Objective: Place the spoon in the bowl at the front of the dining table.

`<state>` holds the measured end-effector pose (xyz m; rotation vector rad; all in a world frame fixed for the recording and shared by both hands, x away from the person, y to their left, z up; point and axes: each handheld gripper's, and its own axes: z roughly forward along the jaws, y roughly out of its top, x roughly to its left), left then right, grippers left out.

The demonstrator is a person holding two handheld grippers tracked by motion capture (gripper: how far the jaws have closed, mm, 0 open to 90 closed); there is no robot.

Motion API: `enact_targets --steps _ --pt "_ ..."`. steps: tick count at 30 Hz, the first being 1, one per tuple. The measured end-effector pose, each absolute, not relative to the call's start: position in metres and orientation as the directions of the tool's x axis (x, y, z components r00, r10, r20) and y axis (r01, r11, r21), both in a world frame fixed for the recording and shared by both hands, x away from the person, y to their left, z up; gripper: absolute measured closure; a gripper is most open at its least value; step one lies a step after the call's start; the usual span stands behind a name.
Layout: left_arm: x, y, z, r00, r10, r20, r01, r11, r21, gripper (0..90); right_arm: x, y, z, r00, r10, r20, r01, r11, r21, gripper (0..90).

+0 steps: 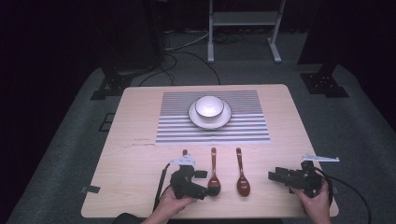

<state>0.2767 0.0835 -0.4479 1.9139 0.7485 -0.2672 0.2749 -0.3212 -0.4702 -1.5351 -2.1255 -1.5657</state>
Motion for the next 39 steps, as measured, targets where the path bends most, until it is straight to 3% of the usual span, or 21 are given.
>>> enact_targets --steps 22,27,39 --pt "0.263 0.058 -0.461 0.809 0.302 -0.505 0.588 -0.429 0.686 6.7 0.277 -0.318 -0.473 -0.486 0.654 0.580 0.754 -0.022 0.657 33.3" --pt "0.261 0.051 -0.471 0.806 0.311 -0.503 0.589 -0.504 0.632 6.7 0.277 -0.319 -0.472 -0.482 0.655 0.582 0.753 -0.029 0.657 33.3" --pt "0.261 0.050 -0.473 0.793 0.303 -0.529 0.605 -0.500 0.620 6.9 0.286 -0.311 -0.453 -0.524 0.636 0.567 0.739 0.008 0.674 33.3"
